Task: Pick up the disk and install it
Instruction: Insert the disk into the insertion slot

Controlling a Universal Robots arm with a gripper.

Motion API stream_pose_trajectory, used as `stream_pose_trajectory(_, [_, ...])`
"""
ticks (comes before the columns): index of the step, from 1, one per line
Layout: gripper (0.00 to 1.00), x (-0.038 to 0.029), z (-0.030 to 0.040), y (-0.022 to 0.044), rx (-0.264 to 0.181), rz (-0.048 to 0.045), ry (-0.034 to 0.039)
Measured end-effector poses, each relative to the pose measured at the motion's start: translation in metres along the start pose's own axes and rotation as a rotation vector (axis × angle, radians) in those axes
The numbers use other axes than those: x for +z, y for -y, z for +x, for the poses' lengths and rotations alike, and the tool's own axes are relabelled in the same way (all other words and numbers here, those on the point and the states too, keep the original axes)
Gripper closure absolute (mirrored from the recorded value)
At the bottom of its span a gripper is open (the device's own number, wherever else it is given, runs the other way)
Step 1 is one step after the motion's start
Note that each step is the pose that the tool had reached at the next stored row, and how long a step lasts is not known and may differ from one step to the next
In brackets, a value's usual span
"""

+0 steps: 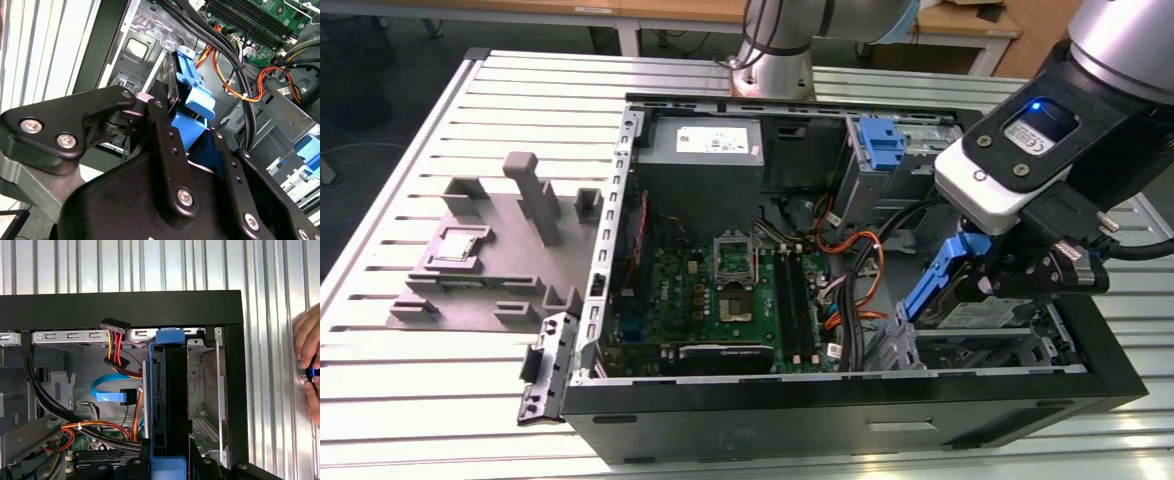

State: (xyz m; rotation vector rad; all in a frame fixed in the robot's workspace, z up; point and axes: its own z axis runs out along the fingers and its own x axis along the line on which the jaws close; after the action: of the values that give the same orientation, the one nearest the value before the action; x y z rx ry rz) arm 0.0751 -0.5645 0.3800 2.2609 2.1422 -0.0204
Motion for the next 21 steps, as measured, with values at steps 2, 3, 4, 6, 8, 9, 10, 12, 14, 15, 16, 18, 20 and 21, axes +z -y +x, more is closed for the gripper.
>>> stream_pose_trajectory(2, [0.63, 0.0016, -0.0001, 0.0, 0.0, 0.0, -0.0001])
stream_pose_trajectory(3, [0.63, 0.0024, -0.0002, 0.0, 0.0, 0.0, -0.0001])
stream_pose_trajectory(4, [0.63, 0.0032, -0.0002, 0.0, 0.0, 0.0, -0.0001])
stream_pose_trajectory(6, [0.63, 0.0049, -0.0004, 0.0, 0.0, 0.0, 0.0])
stream_pose_trajectory(8, [0.63, 0.0064, -0.0005, 0.0, 0.0, 0.0, 0.0])
stream_pose_trajectory(9, [0.63, 0.0072, -0.0006, 0.0, 0.0, 0.0, 0.0])
stream_pose_trajectory(10, [0.63, 0.0081, -0.0007, 0.0001, 0.0, 0.0, -0.0002])
stream_pose_trajectory(12, [0.63, 0.0097, -0.0008, 0.0001, 0.0, 0.0, -0.0001])
stream_pose_trajectory(14, [0.63, 0.0114, -0.001, 0.0, 0.0, 0.0, -0.0001])
stream_pose_trajectory(15, [0.63, 0.0123, -0.0011, 0.0001, 0.0, 0.0, -0.0001])
stream_pose_trajectory(16, [0.63, 0.0132, -0.0012, 0.0001, 0.0, 0.0, -0.0001])
stream_pose_trajectory(18, [0.63, 0.015, -0.0015, 0.0001, 0.0, 0.0, -0.0001])
stream_pose_trajectory(20, [0.63, 0.0168, -0.0017, 0.0001, 0.0, 0.0, -0.0001])
stream_pose_trajectory(21, [0.63, 0.0179, -0.0018, 0.0001, 0.0, 0.0, -0.0001])
